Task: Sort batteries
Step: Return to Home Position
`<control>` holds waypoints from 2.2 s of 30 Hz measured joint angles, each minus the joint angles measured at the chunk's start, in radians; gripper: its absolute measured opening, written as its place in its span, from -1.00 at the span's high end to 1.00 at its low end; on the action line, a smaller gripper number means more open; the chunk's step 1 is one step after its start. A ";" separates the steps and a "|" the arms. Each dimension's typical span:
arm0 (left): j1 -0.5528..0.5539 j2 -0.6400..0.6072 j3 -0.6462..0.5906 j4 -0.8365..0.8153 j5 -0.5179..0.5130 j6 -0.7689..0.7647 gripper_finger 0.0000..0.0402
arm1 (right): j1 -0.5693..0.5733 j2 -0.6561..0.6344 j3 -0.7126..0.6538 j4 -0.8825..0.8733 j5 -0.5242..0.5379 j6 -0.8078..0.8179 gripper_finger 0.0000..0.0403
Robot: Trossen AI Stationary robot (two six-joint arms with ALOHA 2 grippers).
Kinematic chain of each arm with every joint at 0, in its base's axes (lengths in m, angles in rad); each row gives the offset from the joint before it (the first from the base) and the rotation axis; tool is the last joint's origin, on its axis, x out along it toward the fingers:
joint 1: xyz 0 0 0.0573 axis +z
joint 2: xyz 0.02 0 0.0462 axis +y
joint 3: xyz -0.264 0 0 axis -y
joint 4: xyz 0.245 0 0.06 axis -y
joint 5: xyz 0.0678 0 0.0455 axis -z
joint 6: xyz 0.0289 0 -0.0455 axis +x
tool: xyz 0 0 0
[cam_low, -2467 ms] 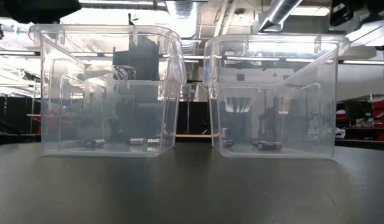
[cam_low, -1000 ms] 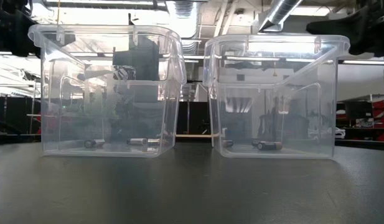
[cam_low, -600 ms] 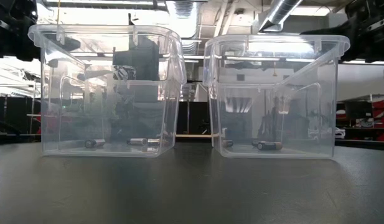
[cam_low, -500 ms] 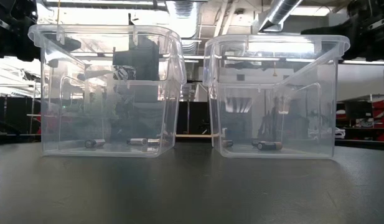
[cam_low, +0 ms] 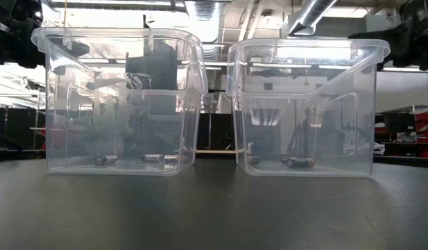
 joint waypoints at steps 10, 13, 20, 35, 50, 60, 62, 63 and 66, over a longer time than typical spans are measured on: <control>0.071 0.000 0.000 0.001 0.184 -0.006 1.00 | 0.000 0.001 0.000 0.003 0.000 -0.002 1.00; 0.145 0.000 0.000 0.000 0.258 -0.002 1.00 | 0.000 0.001 0.000 0.003 0.000 0.000 1.00; 0.358 0.000 -0.001 -0.011 0.467 -0.021 1.00 | 0.000 0.001 0.000 -0.009 0.000 0.008 1.00; 0.555 0.022 0.043 -0.101 0.639 -0.056 1.00 | 0.001 0.013 0.000 -0.128 -0.001 0.125 1.00; 0.548 0.009 0.147 -0.296 0.493 -0.098 1.00 | -0.002 0.071 0.000 -0.131 -0.001 0.127 0.90; 0.548 0.009 0.036 -0.118 0.550 -0.048 1.00 | -0.002 0.070 0.000 -0.131 -0.001 0.127 0.87; 0.548 0.010 0.034 -0.096 0.614 -0.033 1.00 | -0.002 0.070 0.000 -0.132 -0.001 0.127 0.87; 0.548 0.009 0.033 -0.081 0.636 -0.028 1.00 | -0.002 0.070 0.000 -0.131 -0.001 0.127 0.87; 0.548 0.009 0.029 -0.053 0.697 -0.025 1.00 | -0.002 0.070 0.000 -0.131 -0.001 0.127 0.87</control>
